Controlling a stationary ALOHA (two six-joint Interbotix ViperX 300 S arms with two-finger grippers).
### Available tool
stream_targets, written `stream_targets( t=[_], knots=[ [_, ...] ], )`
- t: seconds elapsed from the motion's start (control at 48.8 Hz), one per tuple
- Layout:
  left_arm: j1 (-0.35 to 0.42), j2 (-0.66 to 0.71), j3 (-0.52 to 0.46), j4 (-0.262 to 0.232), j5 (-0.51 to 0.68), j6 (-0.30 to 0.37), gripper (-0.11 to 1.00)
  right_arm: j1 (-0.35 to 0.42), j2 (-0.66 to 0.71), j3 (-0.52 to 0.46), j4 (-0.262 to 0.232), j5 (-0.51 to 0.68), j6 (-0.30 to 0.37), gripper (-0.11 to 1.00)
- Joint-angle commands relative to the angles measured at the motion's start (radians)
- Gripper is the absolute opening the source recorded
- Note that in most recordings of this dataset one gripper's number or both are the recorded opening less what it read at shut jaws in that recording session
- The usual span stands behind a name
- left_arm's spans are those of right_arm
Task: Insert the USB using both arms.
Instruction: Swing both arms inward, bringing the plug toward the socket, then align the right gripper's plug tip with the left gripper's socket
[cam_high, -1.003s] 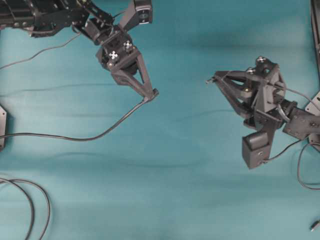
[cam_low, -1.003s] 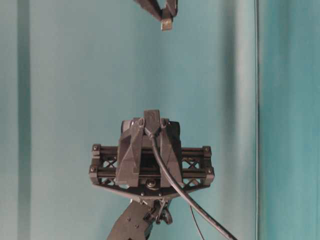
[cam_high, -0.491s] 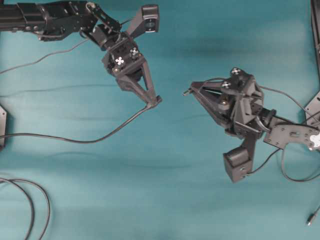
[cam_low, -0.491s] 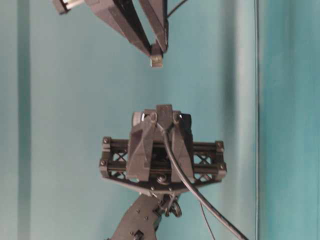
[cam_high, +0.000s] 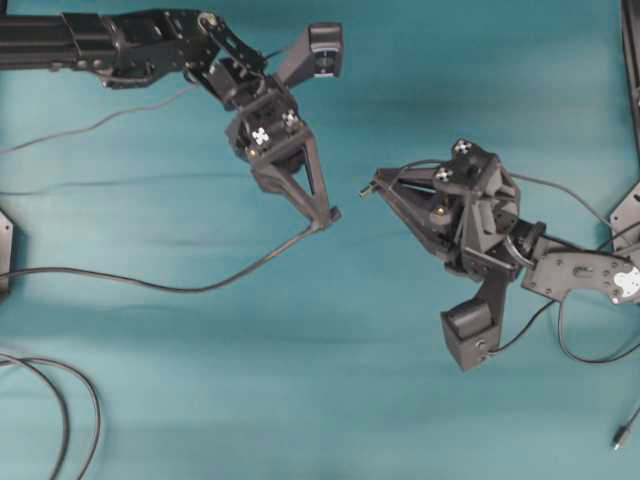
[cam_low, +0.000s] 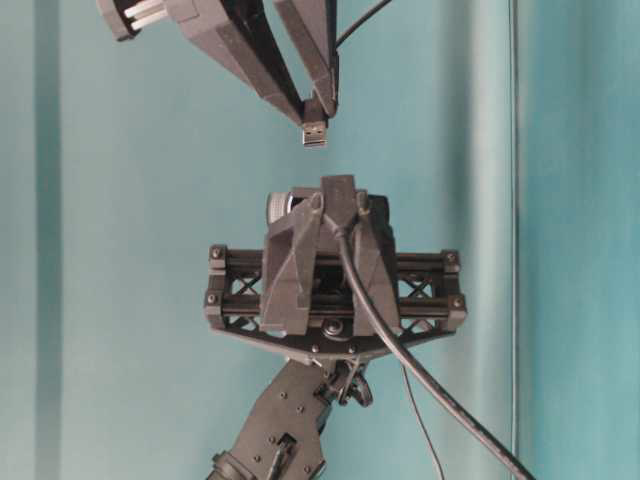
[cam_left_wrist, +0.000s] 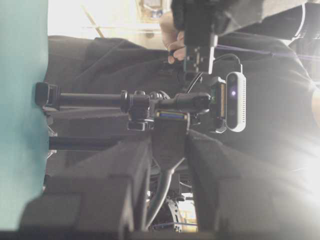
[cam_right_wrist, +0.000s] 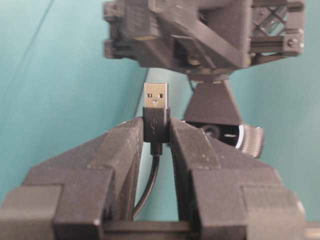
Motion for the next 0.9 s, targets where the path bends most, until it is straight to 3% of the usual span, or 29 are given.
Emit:
stream_targets(
  t=[0.0, 0.88],
  knots=[
    [0.003, -0.017, -0.025, -0.012, 0.006, 0.018, 0.22, -0.002, -0.006, -0.026, -0.009, -0.003, 0.002, 0.21],
    [0.003, -0.015, -0.023, -0.012, -0.002, 0.017, 0.22, -0.002, 0.037, -0.054, -0.009, -0.041, -0.014, 0.21]
  ],
)
